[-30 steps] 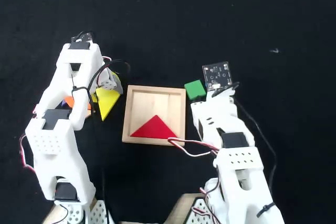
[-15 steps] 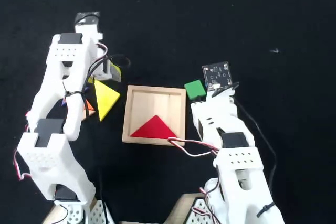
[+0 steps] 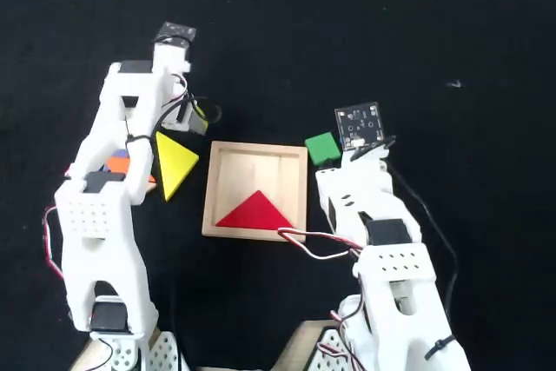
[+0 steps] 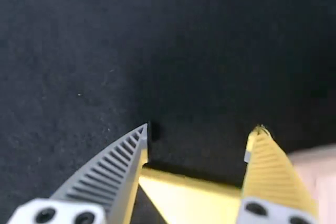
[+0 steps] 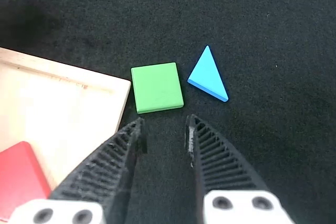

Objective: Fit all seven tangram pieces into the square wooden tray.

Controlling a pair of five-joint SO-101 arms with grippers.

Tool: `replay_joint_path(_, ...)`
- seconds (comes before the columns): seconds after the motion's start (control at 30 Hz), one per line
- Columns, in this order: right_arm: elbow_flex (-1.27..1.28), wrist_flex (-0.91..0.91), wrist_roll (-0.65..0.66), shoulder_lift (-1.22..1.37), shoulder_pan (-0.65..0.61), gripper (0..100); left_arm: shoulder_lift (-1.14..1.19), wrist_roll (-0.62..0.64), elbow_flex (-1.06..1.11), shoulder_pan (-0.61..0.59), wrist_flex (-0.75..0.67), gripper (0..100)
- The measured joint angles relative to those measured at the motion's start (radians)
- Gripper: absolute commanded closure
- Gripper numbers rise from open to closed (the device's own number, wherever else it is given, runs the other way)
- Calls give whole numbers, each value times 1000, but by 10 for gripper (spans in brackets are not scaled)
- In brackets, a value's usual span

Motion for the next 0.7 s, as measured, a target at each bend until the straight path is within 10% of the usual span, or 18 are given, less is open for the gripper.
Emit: replay_joint_path(0.7,0,0,0,0,0,861,-15,-450,-120,-183,554,708)
